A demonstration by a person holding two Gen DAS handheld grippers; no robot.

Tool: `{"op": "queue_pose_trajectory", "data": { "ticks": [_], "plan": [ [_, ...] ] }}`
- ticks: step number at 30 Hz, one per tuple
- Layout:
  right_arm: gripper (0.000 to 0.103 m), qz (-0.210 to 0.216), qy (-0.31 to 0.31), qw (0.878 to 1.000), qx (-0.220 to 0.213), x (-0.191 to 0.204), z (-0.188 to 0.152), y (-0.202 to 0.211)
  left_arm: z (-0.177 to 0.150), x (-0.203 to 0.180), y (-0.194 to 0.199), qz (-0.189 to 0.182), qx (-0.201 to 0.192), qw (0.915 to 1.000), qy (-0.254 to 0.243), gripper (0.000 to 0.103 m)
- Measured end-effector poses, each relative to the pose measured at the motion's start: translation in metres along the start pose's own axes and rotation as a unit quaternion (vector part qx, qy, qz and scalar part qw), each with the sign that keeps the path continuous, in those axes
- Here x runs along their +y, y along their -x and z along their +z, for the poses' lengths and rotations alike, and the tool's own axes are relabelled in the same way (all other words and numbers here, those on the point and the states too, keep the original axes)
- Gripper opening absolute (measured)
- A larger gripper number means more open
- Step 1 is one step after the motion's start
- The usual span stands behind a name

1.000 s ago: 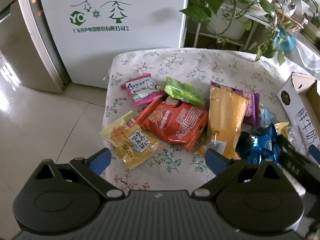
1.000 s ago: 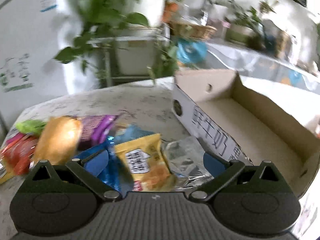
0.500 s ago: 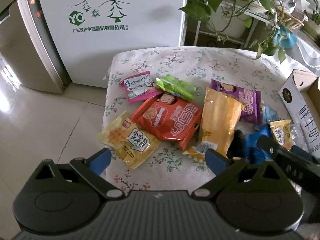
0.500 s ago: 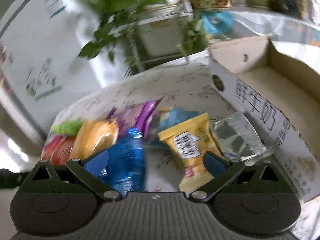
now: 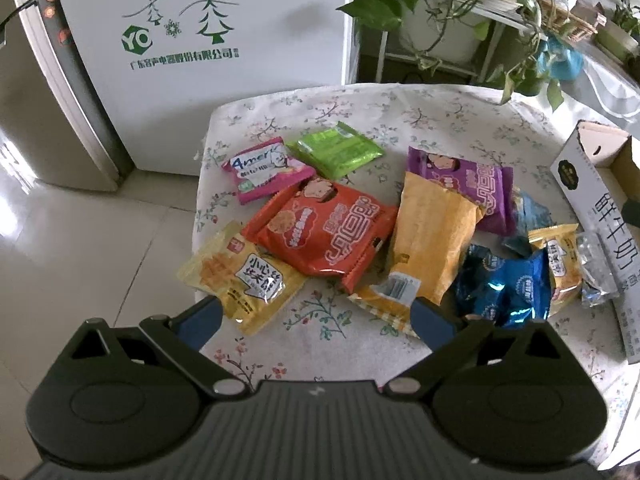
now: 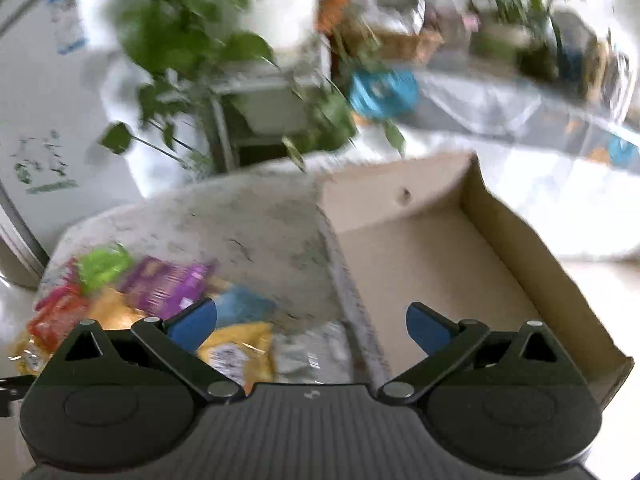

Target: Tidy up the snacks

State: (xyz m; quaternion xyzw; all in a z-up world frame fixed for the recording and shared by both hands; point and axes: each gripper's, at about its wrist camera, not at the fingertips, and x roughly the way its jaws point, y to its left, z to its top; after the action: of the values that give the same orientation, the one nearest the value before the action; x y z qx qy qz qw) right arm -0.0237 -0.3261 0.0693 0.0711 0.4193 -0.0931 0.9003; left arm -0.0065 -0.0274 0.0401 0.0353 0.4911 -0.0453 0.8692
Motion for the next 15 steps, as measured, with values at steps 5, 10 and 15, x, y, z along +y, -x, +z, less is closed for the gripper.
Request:
{"op": "queue_pose_trajectory", "data": {
  "ticks": [5,10,15],
  "plan": [
    [0.103,0.055,-0.11,0.99,0.074,-0.027,-0.011,-0.032,-0.001,-0.003,-0.003,-0.003,0.007,1.0,0.0,0.1],
    [0.103,0.068,-0.085,0.99,0.085,-0.012,-0.022,-0.035,-0.001,-0.005,-0.004,-0.001,0.005,1.0,-0.006,0.1],
    [0.103,0.092,-0.059,0.989,0.099,-0.006,-0.025,-0.026,-0.003,-0.001,-0.002,0.002,0.001,1.0,-0.004,0.1]
  ]
}}
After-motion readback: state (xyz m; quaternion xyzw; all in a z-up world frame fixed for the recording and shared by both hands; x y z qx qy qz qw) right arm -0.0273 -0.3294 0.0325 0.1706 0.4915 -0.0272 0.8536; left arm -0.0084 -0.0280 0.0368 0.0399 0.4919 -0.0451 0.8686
